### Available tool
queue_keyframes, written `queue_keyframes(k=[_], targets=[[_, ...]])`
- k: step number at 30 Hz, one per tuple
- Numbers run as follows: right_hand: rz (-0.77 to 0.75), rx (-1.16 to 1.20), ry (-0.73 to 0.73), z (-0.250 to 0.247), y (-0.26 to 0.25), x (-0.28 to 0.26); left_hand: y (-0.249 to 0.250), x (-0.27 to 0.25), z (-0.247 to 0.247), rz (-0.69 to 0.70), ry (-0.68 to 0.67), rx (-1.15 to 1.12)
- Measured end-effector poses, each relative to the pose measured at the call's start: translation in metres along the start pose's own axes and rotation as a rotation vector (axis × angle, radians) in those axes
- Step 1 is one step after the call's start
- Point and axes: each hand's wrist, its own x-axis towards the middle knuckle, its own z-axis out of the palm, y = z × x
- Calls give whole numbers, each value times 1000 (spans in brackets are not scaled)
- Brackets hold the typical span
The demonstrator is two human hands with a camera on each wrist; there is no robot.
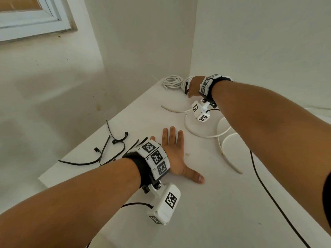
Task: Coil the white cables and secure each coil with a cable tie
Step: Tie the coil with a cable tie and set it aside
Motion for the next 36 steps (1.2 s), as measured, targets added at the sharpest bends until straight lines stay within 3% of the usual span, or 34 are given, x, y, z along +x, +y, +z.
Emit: queue_keyframes(k=[9,17,25,33,36], targets=[[121,204,116,1,-2,-40,3,-6,-4,-9,4,7],[-16,185,-186,14,-20,-125,3,-10,-6,-15,17,19],[-61,175,-99,23,-30,-187,-1,-6,-3,-20,52,32],[-116,353,176,10,-11,-246,1,-12,-5,-31,98,-24],[-110,372,177,0,0,-270,6,-19,-13,73,192,-187]])
